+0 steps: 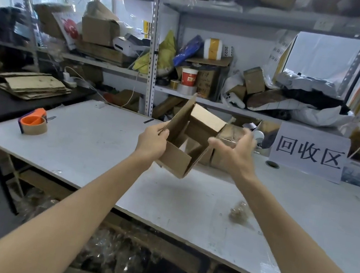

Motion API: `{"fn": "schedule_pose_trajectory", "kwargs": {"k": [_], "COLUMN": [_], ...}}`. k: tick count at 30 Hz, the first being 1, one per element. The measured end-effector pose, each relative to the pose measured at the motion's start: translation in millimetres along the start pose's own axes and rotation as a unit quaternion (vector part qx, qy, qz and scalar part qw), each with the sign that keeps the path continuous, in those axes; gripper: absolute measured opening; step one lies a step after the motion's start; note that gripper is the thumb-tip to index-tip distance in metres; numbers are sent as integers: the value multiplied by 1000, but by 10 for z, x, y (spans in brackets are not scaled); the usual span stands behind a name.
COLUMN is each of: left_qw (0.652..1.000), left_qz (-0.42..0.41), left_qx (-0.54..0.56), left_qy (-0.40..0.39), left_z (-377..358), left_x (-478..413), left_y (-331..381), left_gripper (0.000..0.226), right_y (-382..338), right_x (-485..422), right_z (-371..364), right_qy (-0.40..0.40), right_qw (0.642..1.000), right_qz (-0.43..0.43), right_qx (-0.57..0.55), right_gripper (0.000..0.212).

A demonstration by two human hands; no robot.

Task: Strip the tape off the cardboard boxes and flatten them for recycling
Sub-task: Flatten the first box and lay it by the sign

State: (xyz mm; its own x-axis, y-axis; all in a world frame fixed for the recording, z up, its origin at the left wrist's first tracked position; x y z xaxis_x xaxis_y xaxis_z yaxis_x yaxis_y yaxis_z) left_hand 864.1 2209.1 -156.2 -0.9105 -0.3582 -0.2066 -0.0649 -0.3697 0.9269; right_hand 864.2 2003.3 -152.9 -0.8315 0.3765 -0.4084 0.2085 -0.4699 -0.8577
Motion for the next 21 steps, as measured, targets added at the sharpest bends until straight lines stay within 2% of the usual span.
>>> {"fn": "schedule_pose_trajectory", "kwargs": {"k": [2, 3, 4, 6, 7, 8, 11, 13, 15, 17, 20, 21], "left_qw": [997, 993, 989, 980, 979, 981, 996, 997, 997, 996, 990, 985], "left_qz": [-78, -114, -145, -194, -200, -185, -54, -16, -21, -29, -10, 2], "left_qx": [-7, -17, -27, -39, -34, -17, 50, 54, 62, 81, 136, 162], "left_qy": [-1, -8, -11, 13, 32, 47, 52, 51, 43, 23, -41, -57], "left_z": [46, 55, 56, 55, 57, 55, 2, -55, -91, -75, -37, -22], "left_x": [-13, -17, -17, -15, -18, -31, -76, -88, -109, -147, -151, -141], "left_y": [62, 98, 134, 193, 203, 199, 98, 58, 50, 65, 111, 127], "left_gripper": [38, 37, 36, 32, 33, 39, 75, 75, 71, 61, 49, 49], "right_y": [-172, -227, -253, -247, -233, -212, -143, -96, -38, 31, 67, 61], "right_x": [-134, -199, -250, -265, -239, -222, -156, -134, -162, -202, -233, -229], "right_z": [135, 182, 204, 202, 211, 224, 244, 259, 280, 311, 377, 389], "right_qy": [45, 26, -17, -102, -106, -87, -19, 0, -2, -14, -28, -41], "right_qw": [995, 994, 993, 983, 977, 978, 994, 997, 997, 998, 1000, 999], "right_qz": [79, 87, 68, 14, 6, 3, -29, -24, -23, -26, -1, 9], "right_qx": [39, 67, 91, 154, 184, 191, 99, 74, 78, 48, -5, -15], "right_gripper": [91, 89, 86, 65, 54, 46, 31, 32, 24, 28, 64, 68]}}
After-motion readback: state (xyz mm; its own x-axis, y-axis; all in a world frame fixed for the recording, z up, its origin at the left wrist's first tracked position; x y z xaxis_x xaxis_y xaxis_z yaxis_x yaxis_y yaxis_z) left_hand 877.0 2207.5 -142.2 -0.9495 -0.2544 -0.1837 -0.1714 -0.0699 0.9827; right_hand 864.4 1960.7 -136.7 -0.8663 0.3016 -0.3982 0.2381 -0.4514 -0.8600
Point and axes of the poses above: each hand's wrist, its own x-axis away from the middle knuckle, its own z-axis out of the back of the hand, y = z × x, the point moved 3 cm from there along -x, towards the middle knuckle, and after that the axes turned 9 degrees about y, right-handed, at the moved point
